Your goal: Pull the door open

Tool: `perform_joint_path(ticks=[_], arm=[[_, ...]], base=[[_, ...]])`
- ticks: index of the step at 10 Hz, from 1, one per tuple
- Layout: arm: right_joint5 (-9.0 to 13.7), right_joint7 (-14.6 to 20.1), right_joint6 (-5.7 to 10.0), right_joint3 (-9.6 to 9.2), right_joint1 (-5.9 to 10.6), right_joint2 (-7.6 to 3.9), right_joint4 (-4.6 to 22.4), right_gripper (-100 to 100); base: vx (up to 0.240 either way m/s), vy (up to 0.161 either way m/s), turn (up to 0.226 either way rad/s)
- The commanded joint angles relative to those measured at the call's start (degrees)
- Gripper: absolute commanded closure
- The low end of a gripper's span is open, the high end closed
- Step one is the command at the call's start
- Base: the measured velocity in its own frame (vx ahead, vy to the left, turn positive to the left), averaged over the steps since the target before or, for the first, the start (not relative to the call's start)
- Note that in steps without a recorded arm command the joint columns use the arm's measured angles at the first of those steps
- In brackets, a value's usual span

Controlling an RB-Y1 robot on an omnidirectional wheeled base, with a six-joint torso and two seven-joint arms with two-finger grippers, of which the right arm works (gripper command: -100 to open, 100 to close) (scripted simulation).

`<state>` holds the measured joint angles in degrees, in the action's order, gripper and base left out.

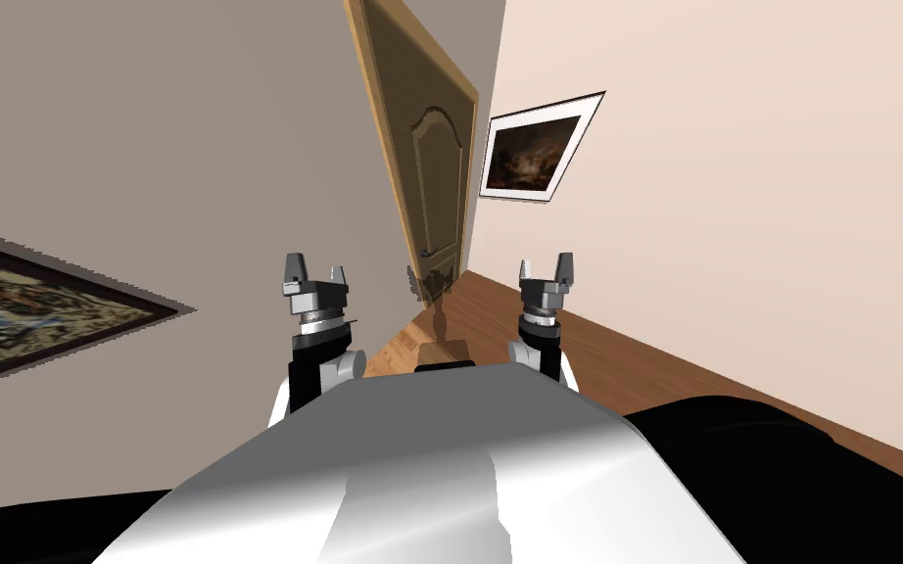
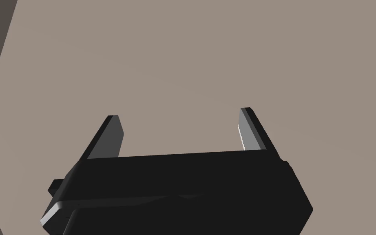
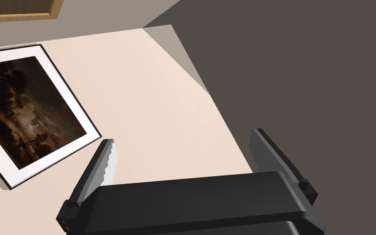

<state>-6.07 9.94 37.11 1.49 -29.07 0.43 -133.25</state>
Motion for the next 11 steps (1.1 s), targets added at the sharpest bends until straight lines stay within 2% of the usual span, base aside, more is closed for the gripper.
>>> perform_joint_path(ticks=[1, 7, 11], arm=[[0.1, 0.2, 0.12, -0.19, 0.70, -0.58, 1.7, -100], [0.3, 0.8, 0.61, -0.93, 3.46, -2.62, 8.6, -100], [0.6, 1.3, 1.01, -1.55, 5.74, -4.18, 14.3, -100]], base=[[0.035, 0.002, 0.096], [0.082, -0.013, 0.091], [0.079, -0.015, 0.108]])
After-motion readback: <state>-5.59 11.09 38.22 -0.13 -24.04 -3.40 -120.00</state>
